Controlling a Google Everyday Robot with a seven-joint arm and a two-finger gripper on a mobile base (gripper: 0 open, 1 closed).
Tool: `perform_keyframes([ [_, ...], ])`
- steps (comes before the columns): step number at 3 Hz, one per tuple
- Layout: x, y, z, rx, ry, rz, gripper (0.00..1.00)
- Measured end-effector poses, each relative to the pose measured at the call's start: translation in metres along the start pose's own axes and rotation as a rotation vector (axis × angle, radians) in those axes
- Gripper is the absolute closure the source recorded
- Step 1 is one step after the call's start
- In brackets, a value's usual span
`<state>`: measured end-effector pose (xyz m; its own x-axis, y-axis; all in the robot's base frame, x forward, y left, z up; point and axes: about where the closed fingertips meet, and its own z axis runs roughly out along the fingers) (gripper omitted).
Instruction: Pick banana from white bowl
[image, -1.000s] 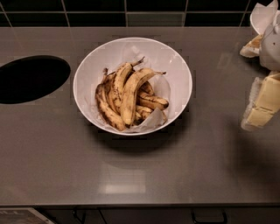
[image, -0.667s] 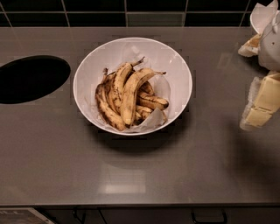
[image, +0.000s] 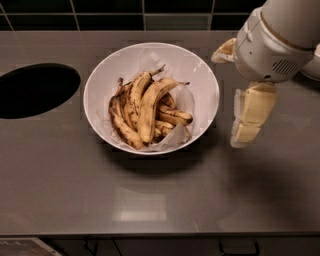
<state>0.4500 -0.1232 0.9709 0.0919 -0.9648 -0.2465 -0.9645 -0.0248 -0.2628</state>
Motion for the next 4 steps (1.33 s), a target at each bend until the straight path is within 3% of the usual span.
perform_keyframes([
  [1,0.000,0.000,0.000,0.000,0.000,0.000,0.00],
  [2,-0.018,-0.005,-0.007,0.033,-0.009,-0.044,0.00],
  [3,-0.051,-0.012,-0.016,0.049,-0.022,-0.150,0.00],
  [4,-0.080,-0.015,-0.010,0.031,-0.045,-0.283,0.00],
])
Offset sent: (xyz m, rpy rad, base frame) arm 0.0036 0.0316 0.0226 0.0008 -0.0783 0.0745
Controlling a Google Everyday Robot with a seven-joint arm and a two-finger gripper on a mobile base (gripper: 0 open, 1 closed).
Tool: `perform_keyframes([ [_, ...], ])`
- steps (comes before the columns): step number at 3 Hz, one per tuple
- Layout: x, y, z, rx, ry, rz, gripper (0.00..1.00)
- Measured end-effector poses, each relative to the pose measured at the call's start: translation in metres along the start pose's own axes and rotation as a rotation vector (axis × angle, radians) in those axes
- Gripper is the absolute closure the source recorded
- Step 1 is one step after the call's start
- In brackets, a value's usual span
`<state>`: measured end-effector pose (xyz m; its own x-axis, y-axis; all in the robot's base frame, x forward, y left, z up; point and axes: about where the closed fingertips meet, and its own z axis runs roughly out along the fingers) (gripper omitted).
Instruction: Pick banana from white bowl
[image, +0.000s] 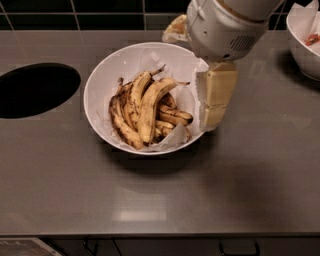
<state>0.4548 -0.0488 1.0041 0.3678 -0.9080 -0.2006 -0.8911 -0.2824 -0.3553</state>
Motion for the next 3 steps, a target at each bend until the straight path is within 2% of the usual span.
perform_keyframes([
  [1,-0.012,-0.006,0.016,-0.023,-0.061,-0.091,0.00],
  [2,-0.021,-0.009,0.029,0.007,-0.127,-0.142,0.00],
  [3,-0.021,-0.009,0.029,0.007,-0.127,-0.142,0.00],
])
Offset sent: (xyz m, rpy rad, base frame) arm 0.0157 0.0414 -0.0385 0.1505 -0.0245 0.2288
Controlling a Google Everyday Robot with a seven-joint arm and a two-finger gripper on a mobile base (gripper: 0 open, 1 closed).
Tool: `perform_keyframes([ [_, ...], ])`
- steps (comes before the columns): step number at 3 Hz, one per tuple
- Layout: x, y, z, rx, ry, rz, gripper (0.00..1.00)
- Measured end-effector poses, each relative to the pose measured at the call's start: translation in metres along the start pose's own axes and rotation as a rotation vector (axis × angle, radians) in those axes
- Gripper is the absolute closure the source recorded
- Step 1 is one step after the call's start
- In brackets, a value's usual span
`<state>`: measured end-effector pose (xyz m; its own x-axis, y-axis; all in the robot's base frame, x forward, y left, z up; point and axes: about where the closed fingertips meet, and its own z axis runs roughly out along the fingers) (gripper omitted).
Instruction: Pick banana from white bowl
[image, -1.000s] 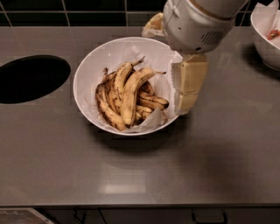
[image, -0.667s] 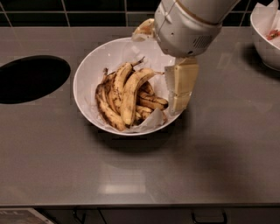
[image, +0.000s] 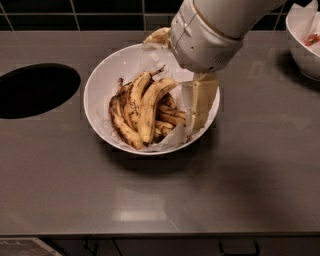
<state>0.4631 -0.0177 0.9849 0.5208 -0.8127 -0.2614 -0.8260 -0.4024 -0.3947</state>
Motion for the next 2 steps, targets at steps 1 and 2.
perform_keyframes([
  [1,-0.006,-0.015,-0.001,0.025,-0.009,-0.037,0.00],
  [2,-0.012,-0.028,0.004,0.044,-0.034,-0.066,0.00],
])
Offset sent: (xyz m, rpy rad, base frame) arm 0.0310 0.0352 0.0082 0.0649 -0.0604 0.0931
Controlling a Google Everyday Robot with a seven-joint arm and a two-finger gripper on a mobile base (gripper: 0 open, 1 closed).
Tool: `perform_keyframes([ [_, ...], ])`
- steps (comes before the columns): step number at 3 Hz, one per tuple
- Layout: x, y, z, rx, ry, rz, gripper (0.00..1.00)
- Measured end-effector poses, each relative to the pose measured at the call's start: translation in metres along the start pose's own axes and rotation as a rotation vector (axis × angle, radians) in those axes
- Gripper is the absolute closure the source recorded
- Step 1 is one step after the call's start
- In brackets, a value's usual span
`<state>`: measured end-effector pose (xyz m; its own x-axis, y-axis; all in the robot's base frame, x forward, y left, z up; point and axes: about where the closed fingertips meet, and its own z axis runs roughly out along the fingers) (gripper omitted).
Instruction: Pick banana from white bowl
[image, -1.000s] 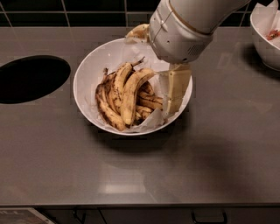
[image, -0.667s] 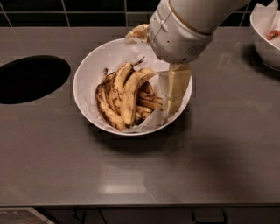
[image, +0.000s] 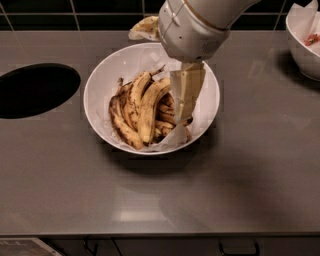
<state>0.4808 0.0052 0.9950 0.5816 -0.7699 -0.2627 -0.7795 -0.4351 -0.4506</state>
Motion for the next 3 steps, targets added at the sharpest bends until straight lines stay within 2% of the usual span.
perform_keyframes([
  [1,-0.002,-0.007,0.016,0.031,-0.053,-0.020,0.00],
  [3,-0.009,-0.020,0.039,0.066,-0.089,-0.047,0.00],
])
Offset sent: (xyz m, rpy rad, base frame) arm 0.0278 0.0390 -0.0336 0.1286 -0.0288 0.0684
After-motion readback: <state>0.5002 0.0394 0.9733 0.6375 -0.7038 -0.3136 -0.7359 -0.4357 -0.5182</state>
